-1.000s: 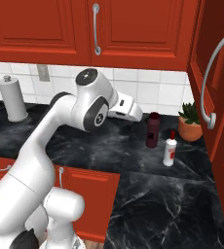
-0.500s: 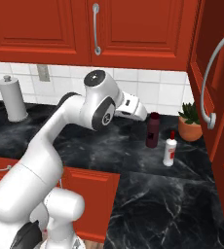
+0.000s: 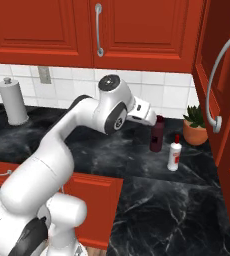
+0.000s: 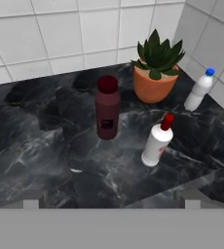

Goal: Place the drinks on the dining counter in a tight cluster.

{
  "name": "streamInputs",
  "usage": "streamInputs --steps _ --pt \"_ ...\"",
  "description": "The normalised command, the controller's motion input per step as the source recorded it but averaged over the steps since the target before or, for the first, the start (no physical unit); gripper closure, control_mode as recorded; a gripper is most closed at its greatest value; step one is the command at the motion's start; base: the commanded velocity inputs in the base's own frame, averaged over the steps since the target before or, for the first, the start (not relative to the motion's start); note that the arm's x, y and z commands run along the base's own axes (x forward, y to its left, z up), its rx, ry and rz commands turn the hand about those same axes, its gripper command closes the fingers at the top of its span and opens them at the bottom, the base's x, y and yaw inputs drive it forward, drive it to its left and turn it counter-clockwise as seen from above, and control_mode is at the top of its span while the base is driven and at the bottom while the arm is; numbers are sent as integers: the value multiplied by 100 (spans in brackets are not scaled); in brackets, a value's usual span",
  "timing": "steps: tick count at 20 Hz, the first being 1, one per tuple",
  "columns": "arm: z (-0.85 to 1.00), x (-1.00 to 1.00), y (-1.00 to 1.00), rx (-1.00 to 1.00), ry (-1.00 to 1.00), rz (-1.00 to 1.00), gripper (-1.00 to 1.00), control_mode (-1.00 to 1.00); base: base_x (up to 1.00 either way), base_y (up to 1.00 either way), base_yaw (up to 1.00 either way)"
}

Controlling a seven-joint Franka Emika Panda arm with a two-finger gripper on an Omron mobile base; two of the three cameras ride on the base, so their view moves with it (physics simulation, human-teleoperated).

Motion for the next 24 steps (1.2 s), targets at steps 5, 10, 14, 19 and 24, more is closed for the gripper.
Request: streamInputs --steps 5,10,14,19,24 --pt "-10 21 -7 6 -2 0 -100 -100 0 0 0" --pt "-12 26 -3 3 0 0 -100 -100 0 0 0" --pt "-12 26 -8 0 0 0 -100 -100 0 0 0" --pt "-13 29 -6 0 0 0 -100 -100 0 0 0" --pt "-14 26 -11 0 0 0 -100 -100 0 0 0"
